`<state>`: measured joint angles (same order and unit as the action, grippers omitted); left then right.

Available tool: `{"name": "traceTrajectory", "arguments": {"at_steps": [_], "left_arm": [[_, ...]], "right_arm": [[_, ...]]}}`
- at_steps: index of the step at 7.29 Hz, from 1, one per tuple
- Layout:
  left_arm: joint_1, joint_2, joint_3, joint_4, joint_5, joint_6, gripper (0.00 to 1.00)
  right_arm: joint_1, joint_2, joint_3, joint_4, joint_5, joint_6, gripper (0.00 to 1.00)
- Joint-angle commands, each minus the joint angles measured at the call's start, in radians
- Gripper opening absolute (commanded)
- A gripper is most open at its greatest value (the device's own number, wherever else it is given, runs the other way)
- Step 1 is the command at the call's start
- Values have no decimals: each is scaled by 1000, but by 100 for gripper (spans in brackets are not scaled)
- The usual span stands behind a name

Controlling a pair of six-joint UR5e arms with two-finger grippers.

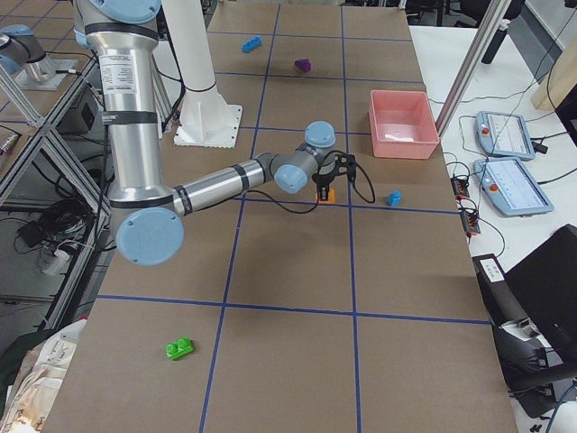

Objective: Put all blocks into box

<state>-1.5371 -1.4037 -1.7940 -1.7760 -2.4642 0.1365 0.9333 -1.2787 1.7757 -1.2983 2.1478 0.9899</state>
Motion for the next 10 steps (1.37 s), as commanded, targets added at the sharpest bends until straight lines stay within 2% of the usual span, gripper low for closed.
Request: {"name": "traceTrajectory", "arguments": {"at_steps": [1,3,4,6,8,10], "left_arm": [[0,0,5,0,-1,-2,100],[0,-1,5,-2,-1,0,100],[0,-1,7,-2,-1,0,100],[0,-5,5,-2,-1,0,100],[0,-6,5,-2,-2,0,100],[0,-6,5,-2,-2,0,100]], "right_arm": [[1,364,-181,-211,-2,47,0],[5,654,-518,-197,-11,70,0],[10,758,-645,-182,-22,75,0],[6,800,-830,6,-60,75,0],[-8,883,-1006,65,-109,62,0],[-25,877,-1024,64,-128,36,0]]}}
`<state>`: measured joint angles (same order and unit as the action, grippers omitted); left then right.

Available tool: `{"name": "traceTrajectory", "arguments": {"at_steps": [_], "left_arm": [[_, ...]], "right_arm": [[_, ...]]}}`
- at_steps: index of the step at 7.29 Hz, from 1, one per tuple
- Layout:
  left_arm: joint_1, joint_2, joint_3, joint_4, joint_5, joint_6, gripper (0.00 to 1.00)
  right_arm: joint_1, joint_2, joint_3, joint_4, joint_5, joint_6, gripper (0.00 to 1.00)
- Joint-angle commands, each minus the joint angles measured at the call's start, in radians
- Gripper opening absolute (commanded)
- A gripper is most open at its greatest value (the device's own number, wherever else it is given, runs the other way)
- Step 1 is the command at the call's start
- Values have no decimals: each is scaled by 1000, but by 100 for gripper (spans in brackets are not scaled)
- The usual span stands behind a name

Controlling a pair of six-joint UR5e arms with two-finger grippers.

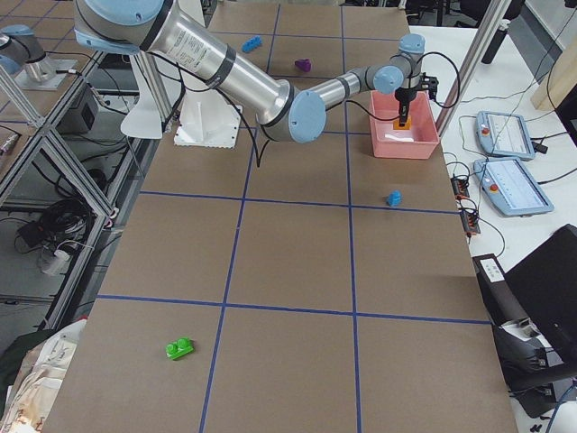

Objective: Put all blocks into box

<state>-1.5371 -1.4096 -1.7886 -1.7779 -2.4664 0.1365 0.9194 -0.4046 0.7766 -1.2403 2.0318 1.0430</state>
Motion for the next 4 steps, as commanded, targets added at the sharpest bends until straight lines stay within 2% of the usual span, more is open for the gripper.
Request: {"name": "traceTrajectory", "arguments": {"at_steps": [1,2,3,4], "left_arm": [[2,-2,-2,0,0,0,100],[0,-2,0,0,0,0,100],[3,-3,0,0,0,0,100],[3,-3,0,0,0,0,100]], "right_arm": [[-20,-2,-25,5,-12,-17,0],[-34,-6,-25,5,-12,-18,48],[-42,-17,-25,5,-12,-21,73],[-45,-22,-23,4,-12,-43,84]]}}
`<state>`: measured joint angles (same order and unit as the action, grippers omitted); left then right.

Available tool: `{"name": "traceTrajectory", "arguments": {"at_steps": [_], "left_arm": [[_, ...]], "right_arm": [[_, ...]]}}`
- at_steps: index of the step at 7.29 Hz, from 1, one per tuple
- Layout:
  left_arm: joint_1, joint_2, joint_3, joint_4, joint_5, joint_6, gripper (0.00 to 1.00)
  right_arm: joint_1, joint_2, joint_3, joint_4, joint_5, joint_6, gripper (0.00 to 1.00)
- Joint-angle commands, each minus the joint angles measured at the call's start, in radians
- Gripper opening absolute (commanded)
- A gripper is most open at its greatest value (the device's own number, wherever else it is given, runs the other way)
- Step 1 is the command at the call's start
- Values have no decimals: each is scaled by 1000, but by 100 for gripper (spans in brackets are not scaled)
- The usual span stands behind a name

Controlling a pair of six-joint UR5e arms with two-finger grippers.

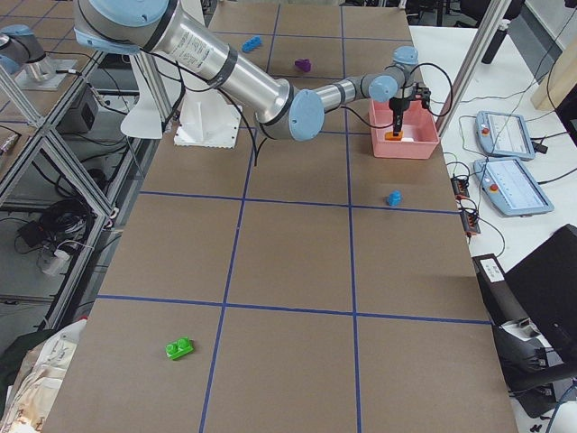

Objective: Put all blocks into box

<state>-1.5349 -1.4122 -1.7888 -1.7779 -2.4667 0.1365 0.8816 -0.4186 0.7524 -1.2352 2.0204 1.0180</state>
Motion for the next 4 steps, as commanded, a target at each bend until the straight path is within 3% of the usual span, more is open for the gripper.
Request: {"name": "traceTrajectory", "arguments": {"at_steps": [1,3,4], "left_arm": [[1,-1,0,0,0,0,100],[2,-1,-4,-49,-8,-3,100],[54,-2,0,-81,-82,-9,100]], "right_arm": [[-6,-11,1,-4,0,-54,97],[26,-9,34,-15,32,-58,99],[40,-9,53,-58,65,-58,99]]}}
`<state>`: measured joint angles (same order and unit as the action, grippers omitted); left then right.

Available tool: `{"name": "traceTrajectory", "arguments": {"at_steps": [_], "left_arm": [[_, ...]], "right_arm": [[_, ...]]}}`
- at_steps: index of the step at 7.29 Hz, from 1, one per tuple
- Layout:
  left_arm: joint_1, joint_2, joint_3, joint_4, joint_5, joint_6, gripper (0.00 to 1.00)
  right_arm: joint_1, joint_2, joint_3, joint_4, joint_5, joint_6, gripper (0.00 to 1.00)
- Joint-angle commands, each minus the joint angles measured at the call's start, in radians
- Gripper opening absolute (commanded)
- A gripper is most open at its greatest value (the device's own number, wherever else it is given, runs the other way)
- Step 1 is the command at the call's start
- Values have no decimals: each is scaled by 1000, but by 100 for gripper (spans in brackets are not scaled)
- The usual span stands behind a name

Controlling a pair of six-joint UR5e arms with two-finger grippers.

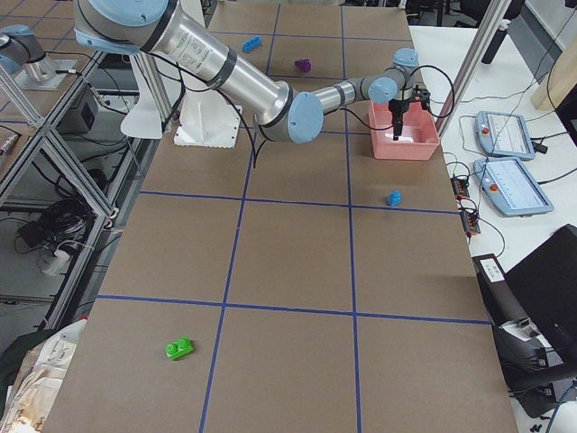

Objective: Put all blocks into box

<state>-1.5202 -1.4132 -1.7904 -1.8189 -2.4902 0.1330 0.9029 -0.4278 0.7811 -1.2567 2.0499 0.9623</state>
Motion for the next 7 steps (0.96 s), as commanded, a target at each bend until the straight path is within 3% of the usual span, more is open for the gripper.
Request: {"name": "traceTrajectory", "arguments": {"at_steps": [1,3,5,7], "left_arm": [[108,-4,-7,-66,-88,-101,100],[214,-3,0,-247,-49,-308,100],[328,-3,-6,-304,75,-342,100],[420,5,-12,-403,86,-404,100]], "right_arm": [[42,0,102,-128,55,-4,99],[57,-76,253,-204,96,-7,99],[121,-231,471,-287,162,-77,99],[159,-439,788,-503,173,-233,99]]}}
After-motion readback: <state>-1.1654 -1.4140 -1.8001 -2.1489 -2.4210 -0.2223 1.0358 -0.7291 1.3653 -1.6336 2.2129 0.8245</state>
